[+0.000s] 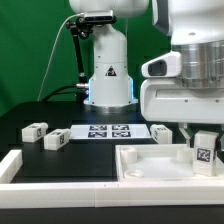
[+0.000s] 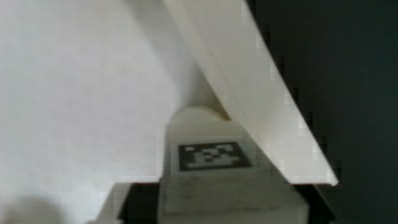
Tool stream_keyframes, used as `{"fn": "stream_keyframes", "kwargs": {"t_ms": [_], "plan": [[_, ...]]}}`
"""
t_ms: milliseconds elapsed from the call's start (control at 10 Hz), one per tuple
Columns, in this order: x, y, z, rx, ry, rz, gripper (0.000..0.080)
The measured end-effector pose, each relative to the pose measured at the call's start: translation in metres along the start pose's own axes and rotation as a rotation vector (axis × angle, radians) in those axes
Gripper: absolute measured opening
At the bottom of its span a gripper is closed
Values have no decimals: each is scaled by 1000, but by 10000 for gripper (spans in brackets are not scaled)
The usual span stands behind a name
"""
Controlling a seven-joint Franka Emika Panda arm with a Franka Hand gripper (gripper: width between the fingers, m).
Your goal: Assemble one leg
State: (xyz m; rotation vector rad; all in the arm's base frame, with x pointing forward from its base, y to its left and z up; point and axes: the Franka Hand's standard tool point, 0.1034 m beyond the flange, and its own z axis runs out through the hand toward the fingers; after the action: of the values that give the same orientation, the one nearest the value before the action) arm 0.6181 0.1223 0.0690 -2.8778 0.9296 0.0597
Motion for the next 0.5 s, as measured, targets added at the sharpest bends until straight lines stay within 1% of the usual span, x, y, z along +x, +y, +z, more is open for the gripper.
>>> {"fn": "stream_keyframes", "kwargs": {"t_ms": [100, 300, 500], "plan": [[0, 0, 1, 6, -1, 77, 296], [2, -1, 1, 27, 7, 291, 296], [2, -1, 1, 32, 6, 431, 296]]}}
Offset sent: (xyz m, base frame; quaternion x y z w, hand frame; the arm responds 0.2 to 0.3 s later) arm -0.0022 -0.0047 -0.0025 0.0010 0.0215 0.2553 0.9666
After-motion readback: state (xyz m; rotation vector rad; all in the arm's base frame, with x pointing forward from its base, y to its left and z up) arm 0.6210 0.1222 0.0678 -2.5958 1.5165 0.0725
